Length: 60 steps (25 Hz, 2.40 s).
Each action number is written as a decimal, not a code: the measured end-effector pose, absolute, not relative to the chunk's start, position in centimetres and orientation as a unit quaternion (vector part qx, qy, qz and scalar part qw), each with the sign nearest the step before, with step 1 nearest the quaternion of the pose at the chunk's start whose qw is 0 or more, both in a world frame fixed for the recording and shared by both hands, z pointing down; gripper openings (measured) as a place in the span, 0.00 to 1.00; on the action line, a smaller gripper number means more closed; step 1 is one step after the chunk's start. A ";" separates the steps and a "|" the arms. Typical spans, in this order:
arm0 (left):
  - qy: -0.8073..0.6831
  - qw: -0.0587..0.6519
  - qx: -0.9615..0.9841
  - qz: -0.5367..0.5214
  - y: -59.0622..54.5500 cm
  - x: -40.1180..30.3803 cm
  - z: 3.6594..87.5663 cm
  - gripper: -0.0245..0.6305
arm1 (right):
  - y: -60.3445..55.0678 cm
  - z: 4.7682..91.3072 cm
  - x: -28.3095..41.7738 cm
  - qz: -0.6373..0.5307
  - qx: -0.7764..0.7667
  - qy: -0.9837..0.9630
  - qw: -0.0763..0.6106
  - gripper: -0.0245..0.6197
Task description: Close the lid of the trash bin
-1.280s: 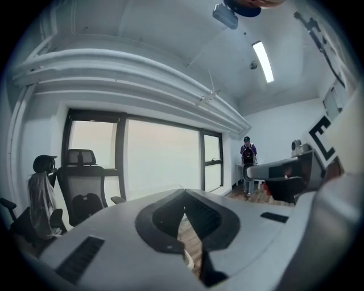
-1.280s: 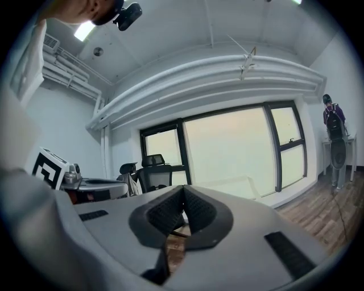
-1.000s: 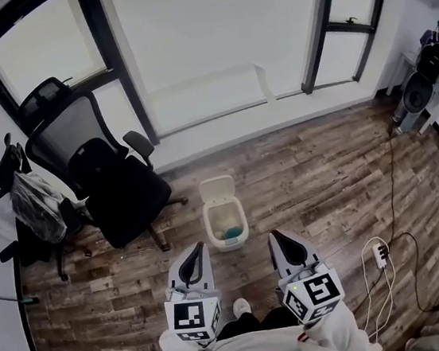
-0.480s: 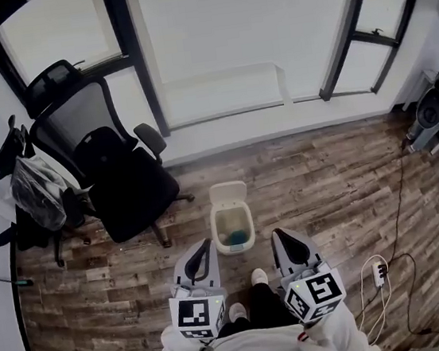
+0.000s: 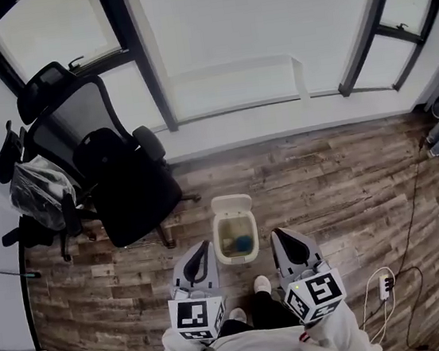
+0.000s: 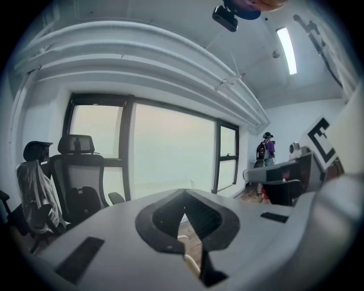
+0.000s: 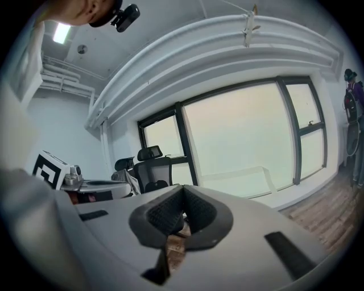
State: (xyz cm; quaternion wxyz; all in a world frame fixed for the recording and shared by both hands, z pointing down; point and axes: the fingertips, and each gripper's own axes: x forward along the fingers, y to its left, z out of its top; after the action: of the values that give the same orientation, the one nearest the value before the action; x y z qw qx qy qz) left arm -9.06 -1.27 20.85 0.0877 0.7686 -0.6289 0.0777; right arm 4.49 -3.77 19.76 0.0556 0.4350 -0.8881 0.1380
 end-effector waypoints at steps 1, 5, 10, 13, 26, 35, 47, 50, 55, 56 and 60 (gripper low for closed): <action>-0.634 0.089 0.765 0.078 -2.4 -8.9 21.1 0.05 | -4.9 20.1 4.9 0.142 0.432 -0.889 0.055 0.08; -0.644 0.087 0.756 0.077 -5.9 -7.7 22.6 0.05 | -8.9 21.8 6.5 0.153 0.426 -0.890 0.057 0.07; -0.646 0.098 0.752 0.089 -9.7 -7.4 24.5 0.05 | -12.7 24.4 6.8 0.171 0.427 -0.886 0.064 0.08; -0.646 0.100 0.751 0.094 -11.1 -8.3 25.6 0.05 | -13.8 25.5 5.9 0.179 0.424 -0.885 0.076 0.08; -0.629 0.132 0.757 0.121 -15.3 -11.5 33.7 0.05 | -17.4 32.5 2.0 0.195 0.423 -0.878 0.109 0.07; -0.595 0.145 0.778 0.141 -20.3 -12.1 43.4 0.05 | -21.1 39.9 2.5 0.204 0.442 -0.866 0.111 0.07; -0.540 0.172 0.800 0.198 -28.8 -11.3 54.7 0.05 | -24.8 47.4 2.0 0.205 0.451 -0.862 0.105 0.07; -0.526 0.176 0.804 0.216 -30.5 -11.2 57.3 0.05 | -24.8 49.3 1.6 0.212 0.454 -0.859 0.102 0.08; -0.511 0.187 0.802 0.247 -31.8 -11.4 61.8 0.05 | -25.5 52.5 1.8 0.228 0.471 -0.847 0.096 0.07; -0.504 0.190 0.802 0.256 -31.8 -11.4 62.7 0.05 | -25.5 53.0 1.8 0.230 0.472 -0.846 0.095 0.07; -0.477 0.199 0.804 0.295 -31.6 -11.5 65.5 0.05 | -25.4 54.3 1.9 0.238 0.474 -0.842 0.095 0.08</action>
State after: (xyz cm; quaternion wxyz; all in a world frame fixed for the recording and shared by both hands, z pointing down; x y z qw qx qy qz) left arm -11.48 -31.63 65.53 0.1988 0.8040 -0.4767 0.2947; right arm 1.92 -25.41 54.33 0.0946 0.4743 -0.8423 0.2379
